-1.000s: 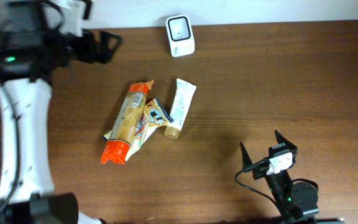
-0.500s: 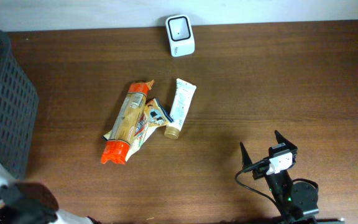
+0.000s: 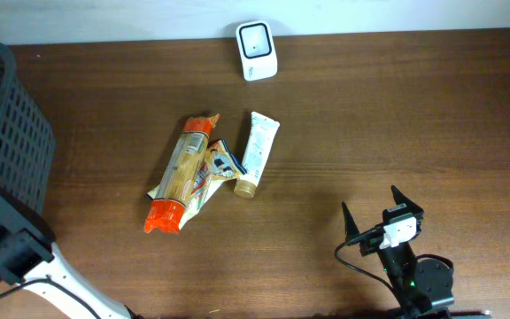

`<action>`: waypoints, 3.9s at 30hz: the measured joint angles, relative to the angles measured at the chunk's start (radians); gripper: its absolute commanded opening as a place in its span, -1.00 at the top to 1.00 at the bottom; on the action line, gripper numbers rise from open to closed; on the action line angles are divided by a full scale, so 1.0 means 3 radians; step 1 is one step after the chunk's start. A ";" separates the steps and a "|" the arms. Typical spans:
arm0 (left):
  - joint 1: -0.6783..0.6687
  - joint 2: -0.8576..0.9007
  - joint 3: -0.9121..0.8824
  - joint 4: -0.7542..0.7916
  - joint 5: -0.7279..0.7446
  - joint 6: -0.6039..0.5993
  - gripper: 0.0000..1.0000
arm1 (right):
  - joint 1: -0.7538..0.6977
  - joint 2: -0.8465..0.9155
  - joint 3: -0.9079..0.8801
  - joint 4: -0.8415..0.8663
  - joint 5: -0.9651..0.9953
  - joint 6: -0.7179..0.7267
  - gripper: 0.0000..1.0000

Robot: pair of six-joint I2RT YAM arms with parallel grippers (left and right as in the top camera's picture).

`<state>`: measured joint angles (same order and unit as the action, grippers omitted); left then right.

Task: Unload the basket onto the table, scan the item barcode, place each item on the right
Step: 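Reach the left gripper into the basket and grasp a mint-green packet, then place the mint-green packet right of the white tube with the left gripper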

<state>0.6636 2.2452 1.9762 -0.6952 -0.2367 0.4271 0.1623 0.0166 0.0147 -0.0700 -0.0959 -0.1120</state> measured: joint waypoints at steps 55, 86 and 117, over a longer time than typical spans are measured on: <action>0.0395 0.0450 0.0032 0.0448 0.1439 0.0898 -0.77 | -0.0001 0.0000 0.0000 0.0000 -0.0001 -0.0003 -0.98; 0.0389 -0.0217 -0.0033 0.0117 0.1296 0.0191 1.00 | 0.0000 0.0000 0.0000 0.0000 0.0000 0.0000 -0.97; -0.2998 -0.2163 -0.2678 0.0318 0.1999 -0.1169 1.00 | -0.0001 0.0000 0.0000 0.0000 -0.0001 0.0000 -0.97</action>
<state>-0.2359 1.5963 1.1728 -0.5999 0.3630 0.0765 0.1619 0.0166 0.0147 -0.0700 -0.0963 -0.1120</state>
